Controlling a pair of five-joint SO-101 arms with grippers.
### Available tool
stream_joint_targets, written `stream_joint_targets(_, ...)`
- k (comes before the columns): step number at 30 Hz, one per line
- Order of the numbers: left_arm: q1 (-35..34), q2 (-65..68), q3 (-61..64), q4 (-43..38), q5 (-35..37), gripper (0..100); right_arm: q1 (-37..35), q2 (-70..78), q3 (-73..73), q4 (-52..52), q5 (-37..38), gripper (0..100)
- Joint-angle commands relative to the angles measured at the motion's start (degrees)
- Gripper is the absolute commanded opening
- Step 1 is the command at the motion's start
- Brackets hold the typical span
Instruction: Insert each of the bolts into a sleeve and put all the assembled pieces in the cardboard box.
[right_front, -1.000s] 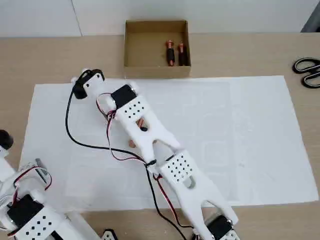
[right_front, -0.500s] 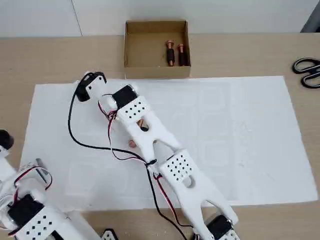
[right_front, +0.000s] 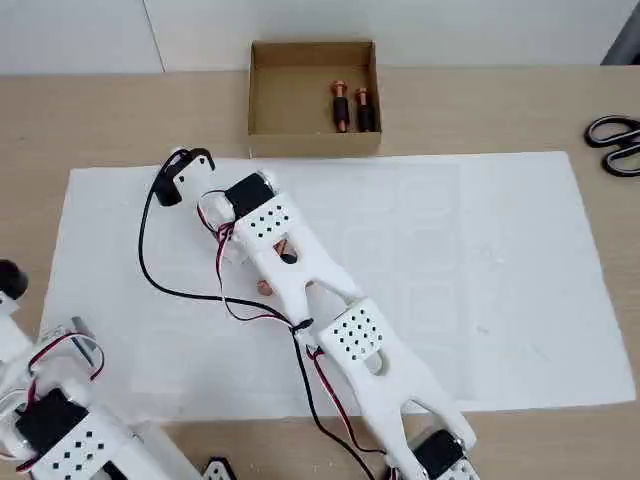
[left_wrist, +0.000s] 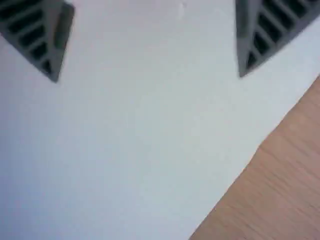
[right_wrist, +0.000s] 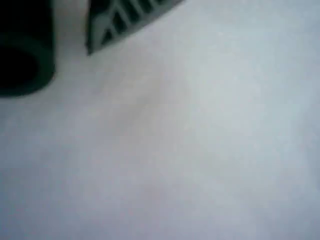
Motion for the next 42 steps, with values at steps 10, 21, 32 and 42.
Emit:
stream_joint_targets(10, -0.18, -0.79, -0.66, 0.26, -0.35, 22, -1.54, 0.84, 0.35, 0.31, 0.35, 0.4)
stream_joint_targets(21, -0.18, -0.79, -0.75, 0.26, -0.35, 22, 0.31, -12.09, -1.14, 0.84, 0.18, 0.4)
stream_joint_targets(32, 5.27, -0.79, -1.01, 0.26, -0.26, 22, 10.15, -27.65, 6.68, 1.54, -0.44, 0.4)
stream_joint_targets(42, 11.34, -0.79, -1.01, 0.26, -0.35, 22, 23.96, -54.02, 36.04, 1.27, -4.04, 0.4)
